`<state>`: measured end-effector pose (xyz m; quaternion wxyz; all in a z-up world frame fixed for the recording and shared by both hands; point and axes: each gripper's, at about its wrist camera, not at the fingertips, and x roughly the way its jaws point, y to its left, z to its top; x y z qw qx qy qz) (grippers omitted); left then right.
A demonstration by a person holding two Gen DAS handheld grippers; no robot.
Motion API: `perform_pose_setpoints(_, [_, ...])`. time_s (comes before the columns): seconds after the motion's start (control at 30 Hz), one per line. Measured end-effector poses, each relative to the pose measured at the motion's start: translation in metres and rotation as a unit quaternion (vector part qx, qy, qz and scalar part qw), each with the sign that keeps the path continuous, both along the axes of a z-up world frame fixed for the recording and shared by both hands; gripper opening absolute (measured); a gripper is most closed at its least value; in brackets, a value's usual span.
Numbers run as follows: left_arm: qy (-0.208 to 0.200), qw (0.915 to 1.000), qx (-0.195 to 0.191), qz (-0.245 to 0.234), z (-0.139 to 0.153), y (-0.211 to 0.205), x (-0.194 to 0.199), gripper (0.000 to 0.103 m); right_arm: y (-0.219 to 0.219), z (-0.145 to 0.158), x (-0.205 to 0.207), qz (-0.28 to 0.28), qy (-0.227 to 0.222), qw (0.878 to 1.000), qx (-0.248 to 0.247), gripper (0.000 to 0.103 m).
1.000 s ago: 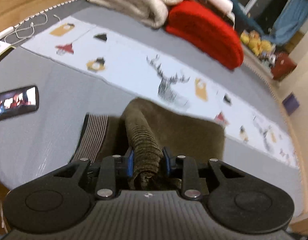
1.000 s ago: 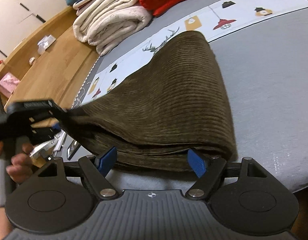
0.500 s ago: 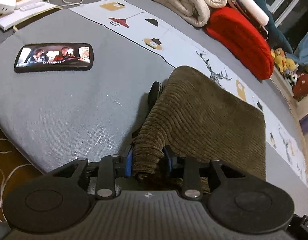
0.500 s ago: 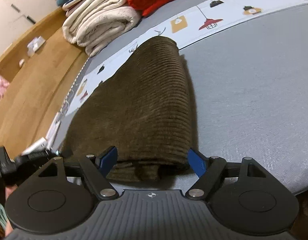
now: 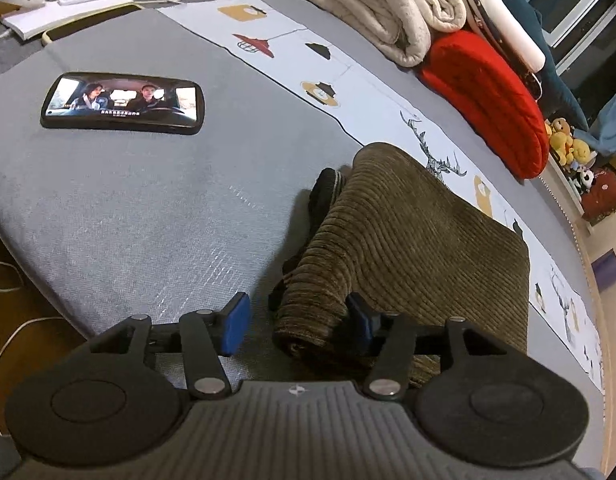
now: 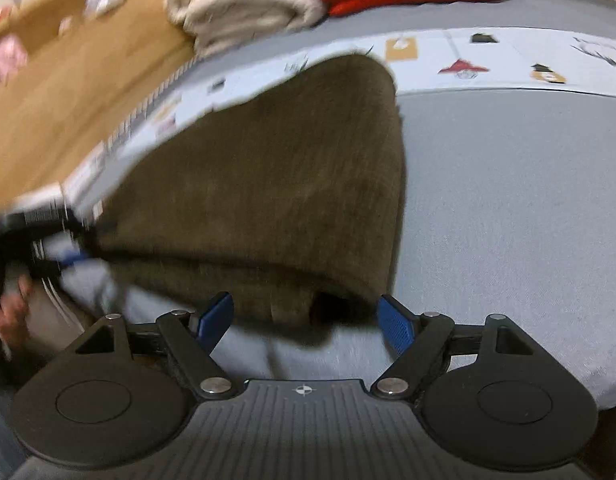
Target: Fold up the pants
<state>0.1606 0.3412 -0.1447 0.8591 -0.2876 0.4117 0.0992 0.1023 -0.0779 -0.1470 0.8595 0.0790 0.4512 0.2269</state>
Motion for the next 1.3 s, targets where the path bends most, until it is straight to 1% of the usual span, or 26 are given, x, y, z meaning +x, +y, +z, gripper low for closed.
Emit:
perform_pose_setpoints(0.03, [-0.001,1.0000,0.003,-0.001,0.000,-0.001,0.000,0.058,0.002,-0.004,0.000,-0.003,0.002,1.000,-0.001,0.078])
perform_pose_setpoints(0.1, [-0.001,1.0000,0.007,-0.002,0.001,-0.003,-0.001,0.058,0.004,-0.009,0.004,-0.024,-0.004,1.000,0.005,0.068])
perform_pose_setpoints(0.2, [0.005,0.9999,-0.007,-0.008,-0.003,-0.002,-0.001,0.061,-0.006,-0.013,0.020,-0.088,0.012,0.995,0.041,0.065])
perform_pose_setpoints(0.27, [0.006,0.9998,-0.007,-0.017,-0.004,-0.004,-0.002,0.064,-0.012,-0.013,0.028,-0.112,0.002,0.992,0.050,0.065])
perform_pose_setpoints(0.3, [0.006,0.9998,-0.001,-0.020,-0.004,-0.005,-0.003,0.066,-0.014,-0.014,0.031,-0.113,0.001,0.992,0.048,0.065])
perform_pose_setpoints(0.33, [0.006,0.9997,0.008,-0.021,-0.004,-0.007,-0.004,0.068,-0.015,-0.017,0.034,-0.111,0.009,0.993,0.046,0.067])
perform_pose_setpoints(0.37, [0.007,0.9996,0.016,-0.021,-0.004,-0.008,-0.004,0.072,-0.017,-0.019,0.035,-0.108,0.020,0.993,0.047,0.068])
perform_pose_setpoints(0.4, [0.009,0.9996,0.020,-0.020,-0.005,-0.008,-0.005,0.076,-0.018,-0.019,0.034,-0.102,0.024,0.993,0.048,0.068])
perform_pose_setpoints(0.47, [0.014,0.9996,0.020,-0.015,-0.005,-0.007,-0.005,0.079,-0.021,-0.015,0.029,-0.090,0.021,0.995,0.036,0.069])
perform_pose_setpoints(0.57, [0.003,0.9996,0.024,-0.013,0.006,-0.008,-0.011,0.079,-0.034,-0.003,0.018,-0.081,0.013,0.996,0.030,0.070])
perform_pose_setpoints(0.63, [-0.021,0.9991,0.034,-0.015,0.021,-0.010,-0.019,0.079,-0.049,0.009,0.014,-0.082,0.007,0.996,0.041,0.073])
perform_pose_setpoints(0.7, [-0.036,0.9988,0.031,-0.014,0.032,-0.011,-0.022,0.079,-0.064,0.020,0.014,-0.091,-0.005,0.994,0.055,0.077])
perform_pose_setpoints(0.77, [-0.043,0.9987,0.027,-0.009,0.039,-0.010,-0.014,0.081,-0.073,0.029,0.020,-0.099,-0.022,0.993,0.065,0.082])
perform_pose_setpoints(0.8, [-0.043,0.9986,0.031,-0.007,0.041,-0.010,-0.007,0.083,-0.074,0.033,0.026,-0.102,-0.029,0.992,0.070,0.083])
perform_pose_setpoints(0.87, [-0.039,0.9985,0.039,-0.002,0.042,-0.012,0.010,0.085,-0.072,0.033,0.044,-0.113,-0.028,0.990,0.084,0.086])
perform_pose_setpoints(0.93, [-0.034,0.9989,0.033,0.000,0.035,-0.011,0.029,0.085,-0.065,0.026,0.066,-0.108,-0.010,0.989,0.103,0.090])
perform_pose_setpoints(0.97, [-0.028,0.9992,0.029,0.000,0.028,-0.010,0.039,0.085,-0.060,0.020,0.078,-0.106,0.001,0.988,0.109,0.090])
perform_pose_setpoints(1.03, [0.009,0.9993,0.030,-0.018,0.009,-0.009,0.060,0.086,-0.049,0.002,0.095,-0.092,0.027,0.989,0.115,0.090])
perform_pose_setpoints(1.07, [0.030,0.9988,0.029,-0.027,-0.005,-0.009,0.066,0.094,-0.044,-0.010,0.101,-0.081,0.045,0.989,0.115,0.090])
perform_pose_setpoints(1.1, [0.041,0.9987,0.019,-0.025,-0.013,-0.006,0.068,0.103,-0.038,-0.025,0.106,-0.063,0.077,0.988,0.118,0.090])
perform_pose_setpoints(1.13, [0.051,0.9985,-0.001,-0.018,-0.020,-0.001,0.068,0.103,-0.034,-0.036,0.105,-0.052,0.085,0.986,0.130,0.096])
perform_pose_setpoints(1.17, [0.052,0.9983,-0.020,-0.019,-0.023,0.003,0.067,0.103,-0.031,-0.036,0.100,-0.036,0.058,0.988,0.136,0.099])
perform_pose_setpoints(1.2, [0.048,0.9982,-0.026,-0.023,-0.025,0.006,0.066,0.103,-0.025,-0.035,0.099,-0.016,0.047,0.990,0.129,0.099])
perform_pose_setpoints(1.23, [0.043,0.9983,-0.024,-0.029,-0.026,0.007,0.066,0.103,-0.023,-0.035,0.099,-0.010,0.043,0.991,0.125,0.099])
perform_pose_setpoints(1.3, [0.036,0.9986,-0.020,-0.033,-0.026,0.006,0.065,0.103,-0.024,-0.038,0.106,-0.008,0.050,0.989,0.140,0.099])
